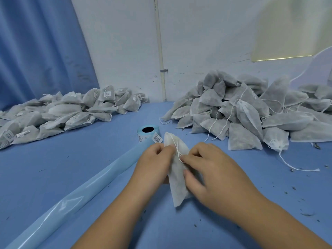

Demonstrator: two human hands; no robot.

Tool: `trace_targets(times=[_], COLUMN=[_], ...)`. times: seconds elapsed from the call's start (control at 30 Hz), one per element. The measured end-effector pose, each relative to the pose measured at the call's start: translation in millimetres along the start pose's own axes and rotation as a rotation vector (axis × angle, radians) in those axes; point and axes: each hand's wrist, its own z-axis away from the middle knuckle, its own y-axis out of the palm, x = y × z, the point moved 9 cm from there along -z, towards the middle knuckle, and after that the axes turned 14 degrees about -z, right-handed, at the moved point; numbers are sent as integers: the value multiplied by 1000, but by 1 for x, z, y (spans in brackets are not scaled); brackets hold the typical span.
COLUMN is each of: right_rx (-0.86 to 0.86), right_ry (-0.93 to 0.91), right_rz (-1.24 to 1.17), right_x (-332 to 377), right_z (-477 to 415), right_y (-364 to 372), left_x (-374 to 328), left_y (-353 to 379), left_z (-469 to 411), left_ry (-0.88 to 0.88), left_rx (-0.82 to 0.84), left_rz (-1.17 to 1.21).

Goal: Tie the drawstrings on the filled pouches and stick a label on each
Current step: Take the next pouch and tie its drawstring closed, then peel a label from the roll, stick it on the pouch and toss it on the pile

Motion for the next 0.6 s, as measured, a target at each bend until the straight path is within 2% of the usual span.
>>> trace_targets(times=[0.17, 0.33, 0.6], right_rx=[-32, -42, -178], right_ry=[41, 59, 154], right_rz=[-247, -385, -599], right_x=[-6, -9, -21], right_z=[-1, 1, 2], right_y=[-1, 2, 1], left_x=[2, 10, 6], left_y=[10, 12, 1], left_z=[1, 0, -3], left_ry=[-34, -95, -49], left_rx=[146, 183, 100], left_rz=[158, 255, 63])
